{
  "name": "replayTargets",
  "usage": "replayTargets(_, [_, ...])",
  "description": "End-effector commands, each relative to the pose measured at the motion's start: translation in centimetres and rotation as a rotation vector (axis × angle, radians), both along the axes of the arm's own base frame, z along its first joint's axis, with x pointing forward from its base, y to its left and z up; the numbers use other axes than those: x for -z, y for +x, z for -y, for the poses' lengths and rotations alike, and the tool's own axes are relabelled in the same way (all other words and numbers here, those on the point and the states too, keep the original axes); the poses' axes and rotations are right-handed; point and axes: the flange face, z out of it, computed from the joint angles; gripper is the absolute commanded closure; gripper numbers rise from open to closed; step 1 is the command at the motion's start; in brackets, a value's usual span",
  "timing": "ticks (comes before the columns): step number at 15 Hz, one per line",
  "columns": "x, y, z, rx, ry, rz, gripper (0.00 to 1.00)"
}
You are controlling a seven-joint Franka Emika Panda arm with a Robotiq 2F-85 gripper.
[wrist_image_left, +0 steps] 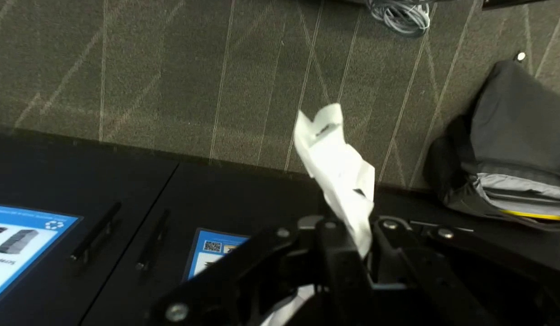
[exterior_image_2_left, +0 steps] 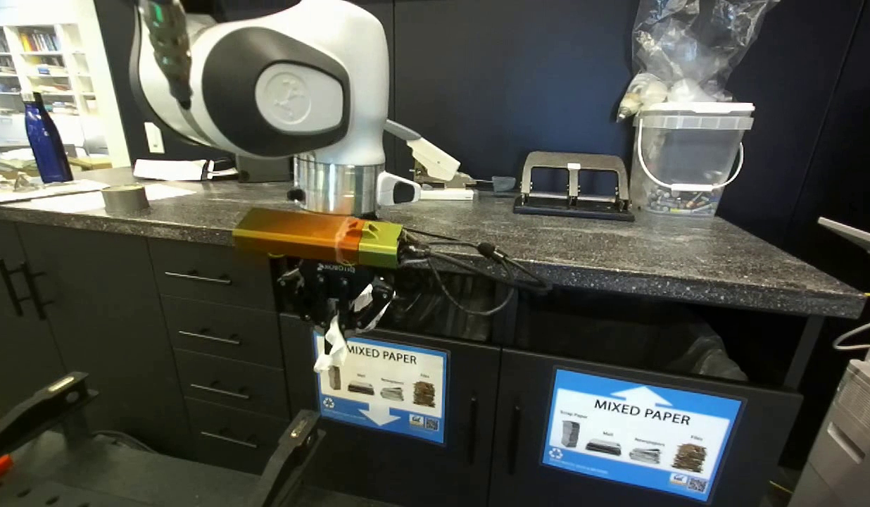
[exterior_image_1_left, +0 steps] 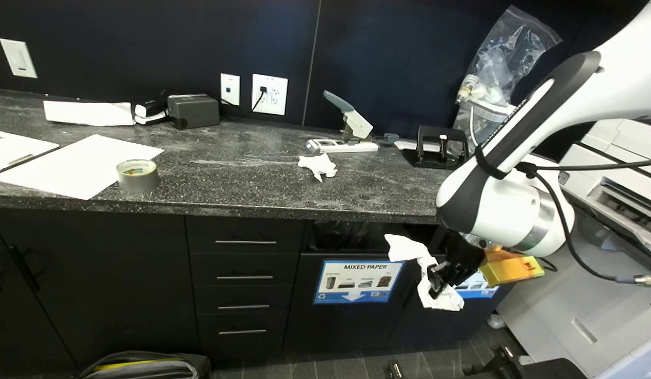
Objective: Pick up the pieces of papers from the countertop and put them in the right bin.
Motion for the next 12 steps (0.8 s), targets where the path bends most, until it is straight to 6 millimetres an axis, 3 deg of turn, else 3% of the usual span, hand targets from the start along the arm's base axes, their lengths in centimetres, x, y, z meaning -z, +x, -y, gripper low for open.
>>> replayTargets(1, [2.4, 0.2, -0.1, 0.003, 0.025, 0.062, 0.89])
replayTargets(6, [5.1, 1.9, -1.3, -0.021, 0.058, 0.167, 0.89])
replayTargets(12, [8.8, 3.3, -1.2, -0.033, 0.035, 0.296, 0.89])
